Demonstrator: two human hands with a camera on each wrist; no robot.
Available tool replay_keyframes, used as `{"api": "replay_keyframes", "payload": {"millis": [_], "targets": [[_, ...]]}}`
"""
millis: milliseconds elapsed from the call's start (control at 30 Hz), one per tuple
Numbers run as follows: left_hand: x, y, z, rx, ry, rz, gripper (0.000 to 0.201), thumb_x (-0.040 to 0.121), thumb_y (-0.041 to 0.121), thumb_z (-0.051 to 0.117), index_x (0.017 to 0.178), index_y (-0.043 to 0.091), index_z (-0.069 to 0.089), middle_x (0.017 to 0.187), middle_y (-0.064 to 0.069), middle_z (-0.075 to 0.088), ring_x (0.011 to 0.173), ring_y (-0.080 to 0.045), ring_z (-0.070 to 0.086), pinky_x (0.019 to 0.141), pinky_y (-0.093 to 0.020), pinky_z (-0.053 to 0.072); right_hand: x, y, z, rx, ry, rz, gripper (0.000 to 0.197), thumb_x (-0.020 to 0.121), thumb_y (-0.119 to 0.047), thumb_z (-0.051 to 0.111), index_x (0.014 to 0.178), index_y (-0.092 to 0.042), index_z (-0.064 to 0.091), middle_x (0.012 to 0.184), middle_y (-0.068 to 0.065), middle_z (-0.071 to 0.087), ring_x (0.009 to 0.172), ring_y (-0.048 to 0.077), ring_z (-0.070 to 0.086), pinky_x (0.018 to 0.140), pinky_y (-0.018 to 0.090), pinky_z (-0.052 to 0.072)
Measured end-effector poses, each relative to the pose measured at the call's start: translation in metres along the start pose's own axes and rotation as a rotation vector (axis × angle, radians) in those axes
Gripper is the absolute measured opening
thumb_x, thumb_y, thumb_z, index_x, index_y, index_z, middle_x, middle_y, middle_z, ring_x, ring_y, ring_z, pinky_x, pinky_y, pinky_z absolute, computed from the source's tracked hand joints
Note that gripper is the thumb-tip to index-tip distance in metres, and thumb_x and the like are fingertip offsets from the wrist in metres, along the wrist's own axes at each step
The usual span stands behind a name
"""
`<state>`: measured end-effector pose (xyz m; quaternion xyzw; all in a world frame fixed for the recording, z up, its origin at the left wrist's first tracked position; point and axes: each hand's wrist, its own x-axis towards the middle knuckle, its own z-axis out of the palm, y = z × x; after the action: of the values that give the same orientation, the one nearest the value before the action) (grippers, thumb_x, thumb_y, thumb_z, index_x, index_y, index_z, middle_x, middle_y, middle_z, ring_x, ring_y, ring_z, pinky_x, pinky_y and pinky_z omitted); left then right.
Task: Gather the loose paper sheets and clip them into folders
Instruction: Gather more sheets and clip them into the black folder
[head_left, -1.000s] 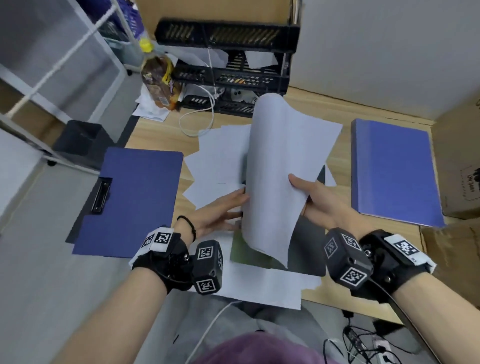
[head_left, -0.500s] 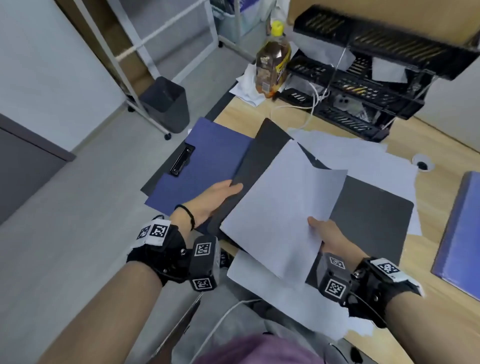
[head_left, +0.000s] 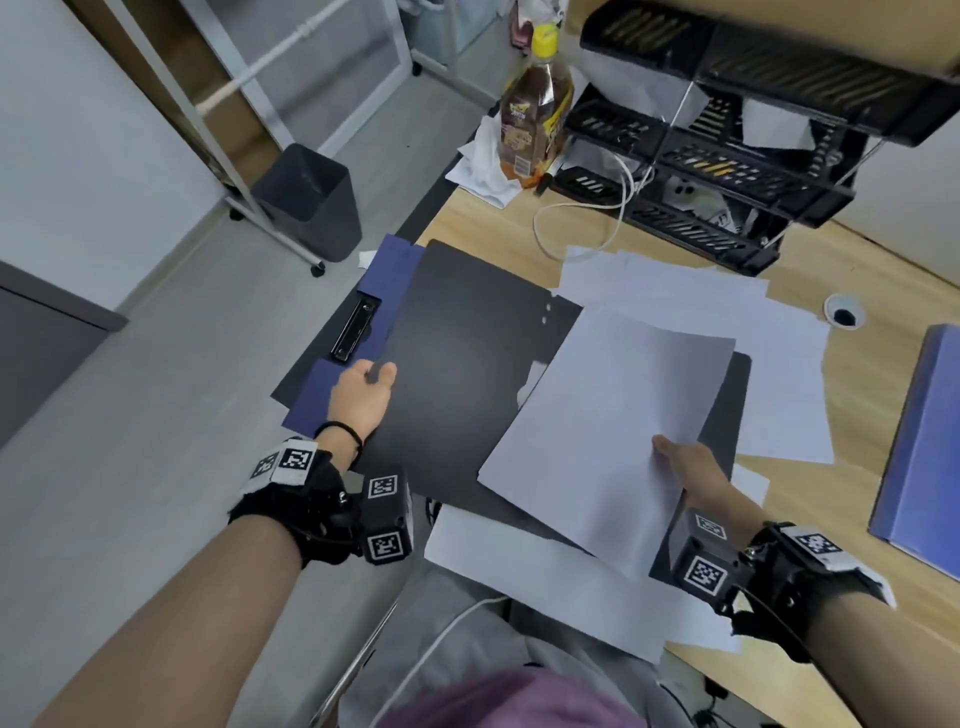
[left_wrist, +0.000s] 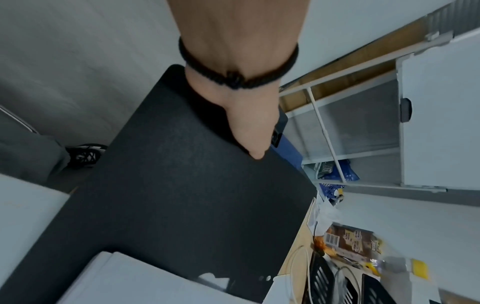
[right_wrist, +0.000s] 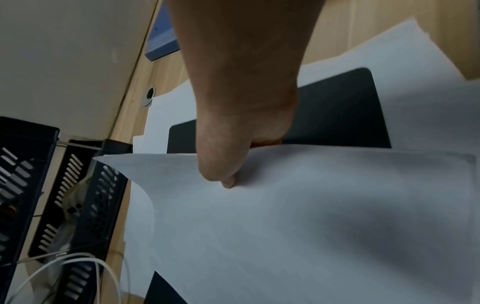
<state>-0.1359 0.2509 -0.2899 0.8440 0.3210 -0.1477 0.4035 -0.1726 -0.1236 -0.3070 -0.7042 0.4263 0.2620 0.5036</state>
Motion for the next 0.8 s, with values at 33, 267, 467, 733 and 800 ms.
{"api": "replay_keyframes", "payload": {"millis": [33,267,467,733,800], "targets": [[0.002,0.0,0.001,0.05,0.084,-0.008,0.039,0.091,0.027,0.058,0.124,0.008,0.052,0.129,-0.011,0.056,0.123,-0.033,0.048,0.1,-0.039,0.038,-0.001,0.004,-0.004,0.006,0.009,0.009,0.032,0.096,-0.016,0.053,0.113,0.011,0.057,0.085,0.015,0.058,0.07,0.029,0.055,0.063,0.033,0.043],[-0.013,0.035,0.065,0.171,-0.069,0.192,0.046,0.079,0.017,0.067,0.124,0.018,0.056,0.125,-0.01,0.056,0.119,-0.032,0.05,0.103,-0.038,0.039,-0.004,0.05,-0.051,0.151,0.031,0.05,0.023,0.097,-0.01,0.05,0.116,0.001,0.056,0.095,0.015,0.064,0.076,0.03,0.061,0.068,0.036,0.05],[-0.05,0.068,0.149,0.191,-0.443,0.247,0.057,0.083,0.023,0.069,0.135,0.014,0.048,0.132,-0.009,0.05,0.122,-0.023,0.049,0.103,-0.031,0.038,-0.016,0.082,-0.101,0.173,-0.044,0.022,0.029,0.098,-0.014,0.051,0.121,0.004,0.058,0.11,0.025,0.067,0.084,0.034,0.066,0.081,0.046,0.058],[-0.066,0.087,0.202,0.507,-0.249,0.343,0.058,0.074,0.044,0.071,0.113,0.009,0.048,0.112,-0.011,0.058,0.104,-0.033,0.058,0.091,-0.042,0.047,-0.032,0.105,-0.151,0.248,-0.139,0.035,0.014,0.101,-0.016,0.049,0.094,-0.011,0.06,0.057,-0.008,0.07,0.046,0.004,0.066,0.04,0.014,0.046],[-0.069,0.09,0.206,0.556,-0.215,0.392,0.048,0.077,0.038,0.068,0.109,0.008,0.049,0.106,-0.013,0.061,0.099,-0.034,0.059,0.087,-0.042,0.048,-0.03,0.108,-0.154,0.251,-0.131,0.013,0.014,0.1,-0.018,0.05,0.103,-0.01,0.061,0.064,-0.008,0.071,0.049,0.003,0.067,0.043,0.015,0.047]]}}
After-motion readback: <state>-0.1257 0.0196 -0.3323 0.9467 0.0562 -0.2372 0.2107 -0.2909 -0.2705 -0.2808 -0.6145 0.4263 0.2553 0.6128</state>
